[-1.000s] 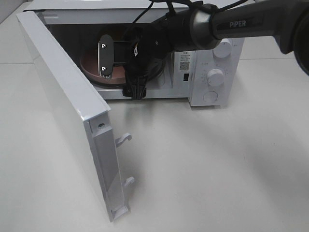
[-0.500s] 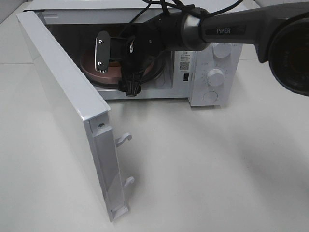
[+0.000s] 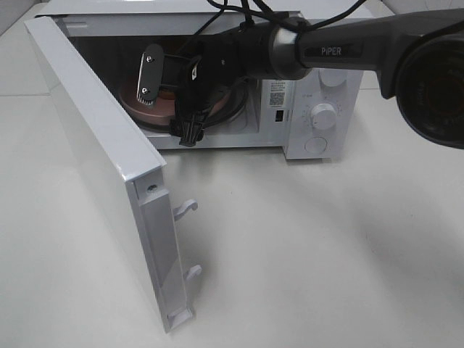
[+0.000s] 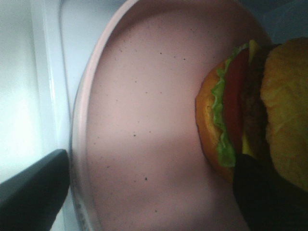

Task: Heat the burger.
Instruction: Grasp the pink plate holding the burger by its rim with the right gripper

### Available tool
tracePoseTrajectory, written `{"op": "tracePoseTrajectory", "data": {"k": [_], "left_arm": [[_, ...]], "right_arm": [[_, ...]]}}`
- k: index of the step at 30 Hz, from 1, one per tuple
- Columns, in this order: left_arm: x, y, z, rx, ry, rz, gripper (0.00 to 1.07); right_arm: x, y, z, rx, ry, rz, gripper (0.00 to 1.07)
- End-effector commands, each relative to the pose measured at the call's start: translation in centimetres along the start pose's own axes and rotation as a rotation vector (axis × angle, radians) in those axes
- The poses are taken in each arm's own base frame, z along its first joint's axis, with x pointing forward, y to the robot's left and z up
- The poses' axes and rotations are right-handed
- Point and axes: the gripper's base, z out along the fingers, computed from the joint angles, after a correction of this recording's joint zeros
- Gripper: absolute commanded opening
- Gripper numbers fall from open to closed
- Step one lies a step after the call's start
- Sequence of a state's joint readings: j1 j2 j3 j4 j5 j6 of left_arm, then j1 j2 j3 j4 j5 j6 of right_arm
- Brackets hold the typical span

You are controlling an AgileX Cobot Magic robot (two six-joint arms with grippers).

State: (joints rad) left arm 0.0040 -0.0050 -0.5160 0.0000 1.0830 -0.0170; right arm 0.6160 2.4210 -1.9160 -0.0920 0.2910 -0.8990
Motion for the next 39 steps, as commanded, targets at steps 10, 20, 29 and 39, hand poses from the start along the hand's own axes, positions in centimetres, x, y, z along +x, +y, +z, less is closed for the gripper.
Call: {"op": "tracePoseTrajectory", "data": {"k": [10,20,29,39], "left_arm": [[0.0,0.0,-0.1,-0.001,-0.025,-0.005,0.98],[0.0,0.0,-0.1,-0.001,-0.025,-0.005,0.98],[0.0,0.0,-0.1,-0.001,-0.025,-0.005,0.98],[0.0,0.0,-0.1,-0.001,-0.025,-0.005,0.98]], "right_arm": [[-0.1,1.5,1.1,-0.059,0.003,0.041,0.8],[-0.4,2.5,1.0,-0.128,0.022,0.074,0.76],[-0.2,2.7,1.0,-0.154,0.04,0.083,0.68],[0.0,3.0,0.9,-0.184,0.063,0.085,0.0]]}}
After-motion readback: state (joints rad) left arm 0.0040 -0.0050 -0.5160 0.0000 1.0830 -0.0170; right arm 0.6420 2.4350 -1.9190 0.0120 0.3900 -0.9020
